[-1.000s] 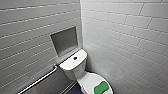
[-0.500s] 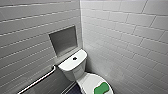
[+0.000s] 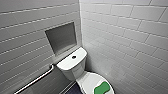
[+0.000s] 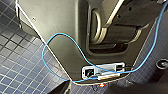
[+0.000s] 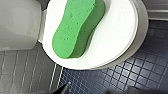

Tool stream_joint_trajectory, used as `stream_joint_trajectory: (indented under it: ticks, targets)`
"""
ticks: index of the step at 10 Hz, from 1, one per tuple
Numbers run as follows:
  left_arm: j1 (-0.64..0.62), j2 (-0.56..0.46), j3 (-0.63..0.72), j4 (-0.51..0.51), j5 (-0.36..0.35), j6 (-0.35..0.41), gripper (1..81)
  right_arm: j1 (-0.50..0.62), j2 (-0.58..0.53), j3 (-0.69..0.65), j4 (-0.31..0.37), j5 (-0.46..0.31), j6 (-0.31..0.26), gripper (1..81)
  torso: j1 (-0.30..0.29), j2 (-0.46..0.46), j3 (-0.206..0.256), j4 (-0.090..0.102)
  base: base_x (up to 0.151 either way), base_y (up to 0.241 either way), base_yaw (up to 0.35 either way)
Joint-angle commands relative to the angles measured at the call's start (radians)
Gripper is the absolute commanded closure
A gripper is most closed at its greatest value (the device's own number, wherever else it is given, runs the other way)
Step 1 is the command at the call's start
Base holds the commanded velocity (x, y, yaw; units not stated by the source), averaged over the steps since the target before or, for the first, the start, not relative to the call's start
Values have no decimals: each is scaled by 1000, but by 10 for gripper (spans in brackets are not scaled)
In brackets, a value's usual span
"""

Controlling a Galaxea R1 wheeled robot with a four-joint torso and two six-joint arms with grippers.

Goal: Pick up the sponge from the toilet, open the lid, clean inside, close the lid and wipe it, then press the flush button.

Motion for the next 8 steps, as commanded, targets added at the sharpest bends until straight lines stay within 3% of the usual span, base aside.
stream_joint_trajectory:
  ticks: [1,3,5,8]
  targets:
    - [64,21,8,-5,69,1,10,112,15,-27,2,-28,42,10,64,-100,0,0,0,0,0]
    - [89,46,5,1,68,4,10,119,59,-80,4,-28,61,10,111,-174,-2,0,0,0,0]
    - [89,44,5,-7,66,4,10,126,81,-97,2,-17,101,10,156,-248,-97,0,0,0,0]
    - [91,41,4,-10,68,4,10,154,83,-92,4,-11,124,10,211,-337,-163,0,0,0,0]
